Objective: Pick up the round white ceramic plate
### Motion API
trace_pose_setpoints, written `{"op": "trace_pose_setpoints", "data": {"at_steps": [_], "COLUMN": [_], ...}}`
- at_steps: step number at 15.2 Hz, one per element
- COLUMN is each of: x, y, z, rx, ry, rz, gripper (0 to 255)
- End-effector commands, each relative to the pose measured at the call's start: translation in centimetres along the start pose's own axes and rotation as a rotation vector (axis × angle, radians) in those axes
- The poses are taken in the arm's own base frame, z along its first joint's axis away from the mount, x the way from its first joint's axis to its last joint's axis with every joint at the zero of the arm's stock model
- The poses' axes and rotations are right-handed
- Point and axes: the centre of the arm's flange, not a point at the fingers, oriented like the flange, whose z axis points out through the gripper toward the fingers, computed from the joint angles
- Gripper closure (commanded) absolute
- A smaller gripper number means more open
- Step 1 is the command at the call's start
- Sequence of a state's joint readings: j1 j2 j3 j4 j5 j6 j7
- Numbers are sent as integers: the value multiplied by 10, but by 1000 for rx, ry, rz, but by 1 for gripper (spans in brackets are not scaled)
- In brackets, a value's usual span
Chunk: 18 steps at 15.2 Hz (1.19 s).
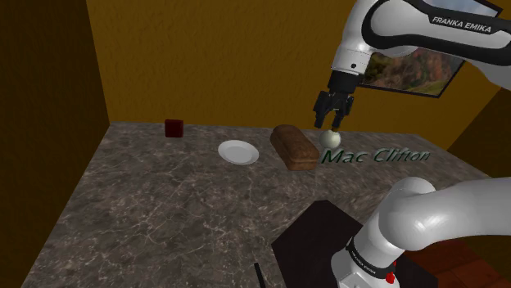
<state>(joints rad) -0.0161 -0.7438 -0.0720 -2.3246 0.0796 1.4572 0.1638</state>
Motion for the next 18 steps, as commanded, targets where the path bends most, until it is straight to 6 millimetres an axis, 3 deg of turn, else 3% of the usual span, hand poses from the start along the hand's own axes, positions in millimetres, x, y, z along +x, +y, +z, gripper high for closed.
{"op": "trace_pose_setpoints", "data": {"at_steps": [1,10,18], "x": [0,96,186], "y": [0,61,104], "z": [0,51,99], "rx": [0,102,192], "ry": [0,15,28], "rz": [0,-85,-160], "gripper": [0,0,0]}}
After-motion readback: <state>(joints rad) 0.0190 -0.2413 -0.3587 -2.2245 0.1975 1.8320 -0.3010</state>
